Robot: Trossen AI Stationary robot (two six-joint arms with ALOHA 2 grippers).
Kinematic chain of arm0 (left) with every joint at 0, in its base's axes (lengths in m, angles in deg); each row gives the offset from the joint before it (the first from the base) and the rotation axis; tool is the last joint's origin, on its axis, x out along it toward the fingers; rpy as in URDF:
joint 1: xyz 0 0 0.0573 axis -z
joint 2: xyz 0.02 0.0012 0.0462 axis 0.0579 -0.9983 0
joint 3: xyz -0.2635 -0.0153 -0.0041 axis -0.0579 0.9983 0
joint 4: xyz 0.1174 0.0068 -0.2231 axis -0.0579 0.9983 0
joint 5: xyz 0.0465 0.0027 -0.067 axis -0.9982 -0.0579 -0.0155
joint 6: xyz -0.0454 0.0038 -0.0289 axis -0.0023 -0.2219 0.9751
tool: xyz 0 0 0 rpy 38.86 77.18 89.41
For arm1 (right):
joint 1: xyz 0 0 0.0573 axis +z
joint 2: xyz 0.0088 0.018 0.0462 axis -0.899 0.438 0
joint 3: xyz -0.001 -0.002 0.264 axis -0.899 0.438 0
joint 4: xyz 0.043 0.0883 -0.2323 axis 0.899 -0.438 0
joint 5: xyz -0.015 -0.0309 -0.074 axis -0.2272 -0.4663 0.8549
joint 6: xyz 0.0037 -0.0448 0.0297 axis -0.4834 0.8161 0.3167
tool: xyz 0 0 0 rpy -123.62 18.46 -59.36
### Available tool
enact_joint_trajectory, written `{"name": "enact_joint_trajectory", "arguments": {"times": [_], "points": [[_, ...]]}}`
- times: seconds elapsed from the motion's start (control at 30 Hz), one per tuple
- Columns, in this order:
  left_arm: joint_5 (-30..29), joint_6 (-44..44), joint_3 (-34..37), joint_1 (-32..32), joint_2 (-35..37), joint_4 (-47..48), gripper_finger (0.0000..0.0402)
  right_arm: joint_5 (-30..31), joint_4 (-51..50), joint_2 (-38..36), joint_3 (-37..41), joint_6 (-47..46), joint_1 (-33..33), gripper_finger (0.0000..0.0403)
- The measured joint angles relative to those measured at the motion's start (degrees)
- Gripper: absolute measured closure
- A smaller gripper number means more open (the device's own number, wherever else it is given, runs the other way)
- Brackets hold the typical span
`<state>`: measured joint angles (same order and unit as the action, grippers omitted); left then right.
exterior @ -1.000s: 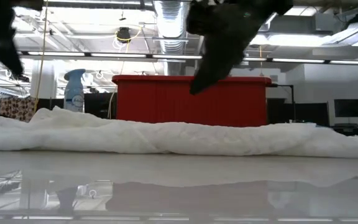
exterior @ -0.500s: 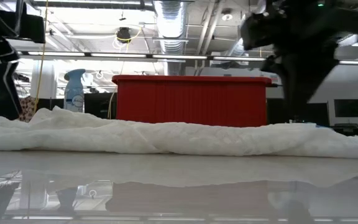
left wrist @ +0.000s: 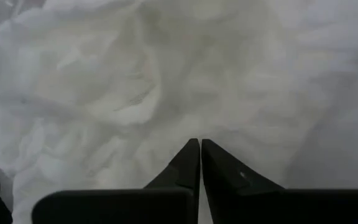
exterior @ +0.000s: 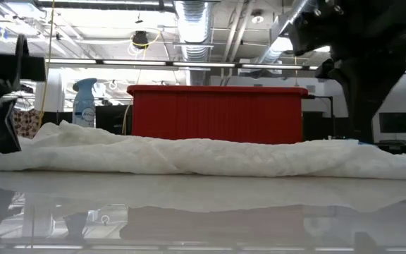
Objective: Fold laundry
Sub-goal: Fold the white blouse
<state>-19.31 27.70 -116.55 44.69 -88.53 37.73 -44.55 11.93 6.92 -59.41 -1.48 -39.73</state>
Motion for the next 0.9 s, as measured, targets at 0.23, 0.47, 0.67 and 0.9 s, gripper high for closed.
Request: {"name": "enact_joint_trajectory", "arguments": {"times": [0.23, 0.47, 0.67, 0.9], "points": [[0.50, 0.16, 5.39, -2.40, 0.15, -5.43, 0.0401, -0.20, -2.07, -0.12, 0.00, -0.45, 0.00, 0.0385], [0.04, -0.14, 5.93, -2.72, 0.17, -6.33, 0.0401, -3.14, 0.33, -0.22, 4.01, -2.62, 0.66, 0.0386], [0.26, 0.89, 5.95, -2.72, 0.13, -6.45, 0.0401, -5.58, 3.65, -0.22, 8.56, -2.50, 1.39, 0.0386], [0.53, 0.67, 5.95, -2.74, 0.09, -6.47, 0.0401, -8.77, 5.02, -0.20, 13.38, -2.40, 2.03, 0.0386]]}}
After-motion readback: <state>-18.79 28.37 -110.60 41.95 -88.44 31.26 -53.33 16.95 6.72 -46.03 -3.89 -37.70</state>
